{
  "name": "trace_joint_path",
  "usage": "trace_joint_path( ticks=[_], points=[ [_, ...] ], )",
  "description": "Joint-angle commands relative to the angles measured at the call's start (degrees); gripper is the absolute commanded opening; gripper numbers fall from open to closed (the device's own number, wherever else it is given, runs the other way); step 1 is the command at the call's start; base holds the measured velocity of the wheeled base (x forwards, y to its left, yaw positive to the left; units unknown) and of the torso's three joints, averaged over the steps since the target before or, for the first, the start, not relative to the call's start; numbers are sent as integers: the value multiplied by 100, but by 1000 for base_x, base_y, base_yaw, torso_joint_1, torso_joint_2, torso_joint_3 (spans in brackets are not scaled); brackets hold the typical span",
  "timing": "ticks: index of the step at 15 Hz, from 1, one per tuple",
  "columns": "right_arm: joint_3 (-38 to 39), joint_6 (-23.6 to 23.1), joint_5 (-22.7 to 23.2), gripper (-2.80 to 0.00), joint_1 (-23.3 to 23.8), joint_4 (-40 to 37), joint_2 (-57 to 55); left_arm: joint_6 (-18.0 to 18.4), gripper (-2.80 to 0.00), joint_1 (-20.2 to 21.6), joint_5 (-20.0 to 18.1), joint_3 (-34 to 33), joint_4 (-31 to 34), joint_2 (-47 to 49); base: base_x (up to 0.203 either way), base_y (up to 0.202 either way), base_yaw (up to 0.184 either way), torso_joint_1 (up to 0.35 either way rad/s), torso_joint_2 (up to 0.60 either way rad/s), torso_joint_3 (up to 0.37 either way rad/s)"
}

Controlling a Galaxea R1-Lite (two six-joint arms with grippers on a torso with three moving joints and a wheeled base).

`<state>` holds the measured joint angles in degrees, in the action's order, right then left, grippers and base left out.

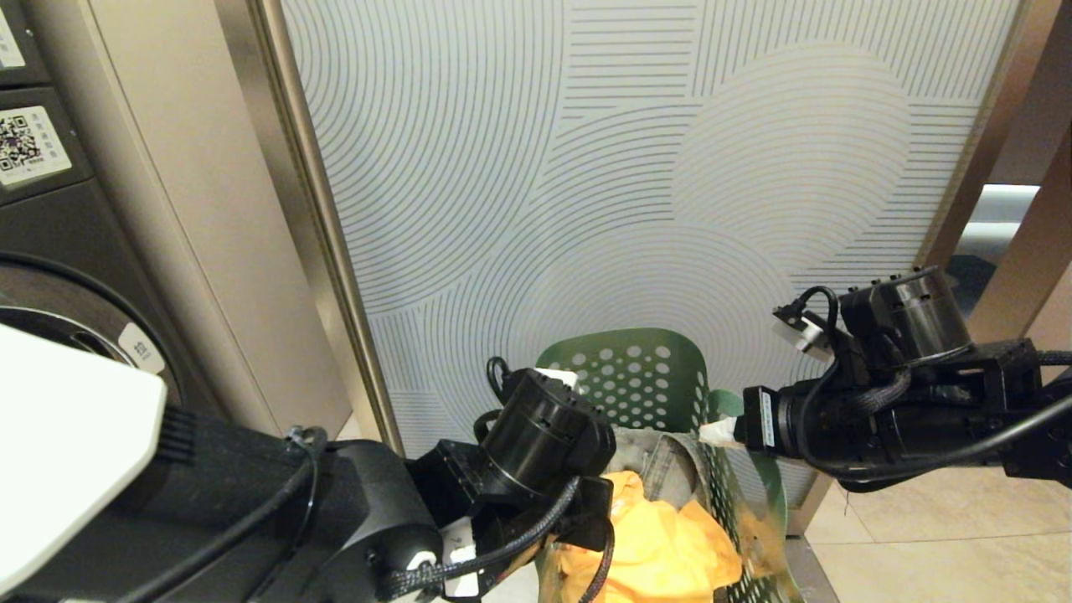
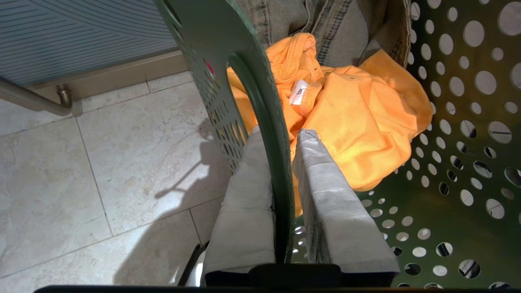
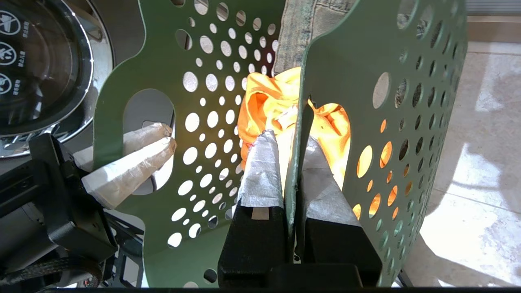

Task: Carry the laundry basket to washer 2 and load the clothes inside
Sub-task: Pick up the clothes basket and put it beside the washing machine

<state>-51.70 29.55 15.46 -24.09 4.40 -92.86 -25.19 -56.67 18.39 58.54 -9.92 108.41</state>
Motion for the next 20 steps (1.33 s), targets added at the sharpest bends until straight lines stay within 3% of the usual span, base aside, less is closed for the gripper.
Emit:
trace_joint_path(
  ticks=[1,8,20],
  points=[
    [-23,25,18,-280,1,10,-21,-13,-280,-2,15,0,-18,23,0,0,0,0,0,0],
    [-42,51,-96,-280,1,26,-40,-13,-280,-2,7,8,-18,40,1,-1,11,0,1,0],
    [-7,42,-113,-280,9,43,-128,-18,-280,-2,15,0,-18,54,2,-9,172,3,3,4]
  ],
)
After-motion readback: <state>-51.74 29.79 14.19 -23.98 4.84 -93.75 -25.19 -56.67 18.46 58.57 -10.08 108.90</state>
